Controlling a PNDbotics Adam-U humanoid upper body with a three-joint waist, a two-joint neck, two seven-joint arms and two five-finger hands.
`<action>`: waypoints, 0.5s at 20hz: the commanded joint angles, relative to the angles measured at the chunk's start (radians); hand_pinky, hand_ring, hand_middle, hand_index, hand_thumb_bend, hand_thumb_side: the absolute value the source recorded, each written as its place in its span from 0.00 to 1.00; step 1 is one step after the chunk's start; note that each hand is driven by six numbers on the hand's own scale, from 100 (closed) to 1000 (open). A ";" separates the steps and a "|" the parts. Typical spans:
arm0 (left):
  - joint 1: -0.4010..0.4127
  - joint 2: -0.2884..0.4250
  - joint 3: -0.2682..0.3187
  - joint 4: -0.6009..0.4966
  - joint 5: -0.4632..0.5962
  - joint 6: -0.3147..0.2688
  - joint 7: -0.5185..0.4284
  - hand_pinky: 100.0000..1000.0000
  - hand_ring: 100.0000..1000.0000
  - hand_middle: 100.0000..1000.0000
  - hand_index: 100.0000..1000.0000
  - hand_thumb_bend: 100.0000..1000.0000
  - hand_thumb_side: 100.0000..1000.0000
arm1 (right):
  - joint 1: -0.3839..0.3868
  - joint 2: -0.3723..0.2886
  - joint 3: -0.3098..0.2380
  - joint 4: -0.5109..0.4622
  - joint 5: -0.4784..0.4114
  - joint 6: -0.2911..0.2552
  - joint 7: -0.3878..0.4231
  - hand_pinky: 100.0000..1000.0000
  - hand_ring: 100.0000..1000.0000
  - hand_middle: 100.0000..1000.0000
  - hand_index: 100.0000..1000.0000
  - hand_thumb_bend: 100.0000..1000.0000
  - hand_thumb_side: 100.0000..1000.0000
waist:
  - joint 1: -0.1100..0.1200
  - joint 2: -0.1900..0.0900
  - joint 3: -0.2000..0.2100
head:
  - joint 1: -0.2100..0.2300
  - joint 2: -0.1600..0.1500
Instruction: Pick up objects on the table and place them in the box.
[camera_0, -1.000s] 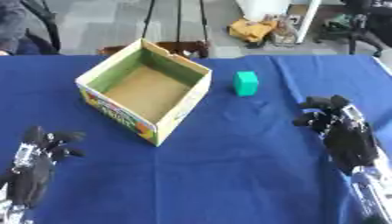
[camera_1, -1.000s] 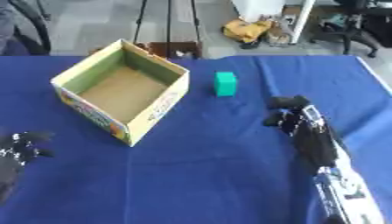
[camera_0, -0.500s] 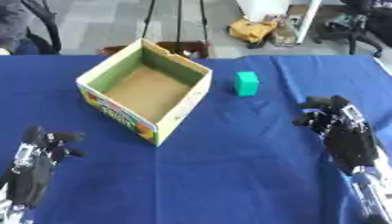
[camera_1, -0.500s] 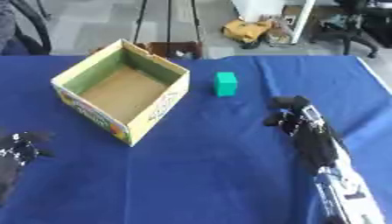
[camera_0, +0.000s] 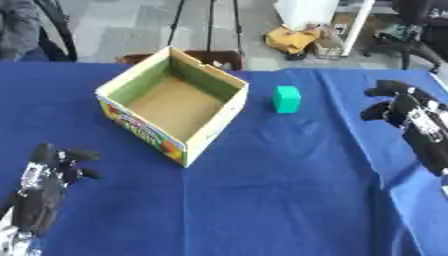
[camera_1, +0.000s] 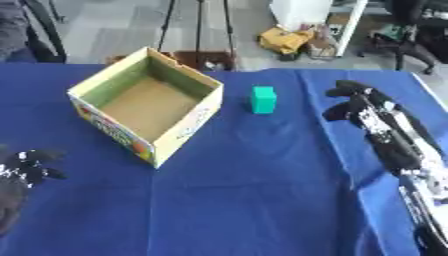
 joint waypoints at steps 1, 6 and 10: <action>-0.005 0.025 0.001 -0.013 -0.004 0.001 0.001 0.57 0.79 0.54 0.58 0.37 1.00 | -0.048 -0.112 0.001 0.034 0.052 -0.041 0.047 0.71 0.71 0.86 0.95 0.00 0.43 | -0.001 -0.020 0.001 | 0.009 -0.008; 0.002 0.030 -0.004 -0.009 -0.005 0.001 -0.003 0.57 0.79 0.54 0.58 0.37 1.00 | -0.159 -0.235 0.043 0.150 0.127 -0.102 0.123 0.73 0.77 0.91 0.93 0.00 0.28 | -0.008 -0.032 0.014 | 0.012 -0.007; 0.000 0.031 -0.012 -0.008 -0.005 0.001 -0.010 0.57 0.79 0.54 0.58 0.37 1.00 | -0.243 -0.330 0.049 0.251 0.190 -0.115 0.185 0.73 0.78 0.90 0.92 0.00 0.28 | -0.014 -0.035 0.039 | -0.001 -0.006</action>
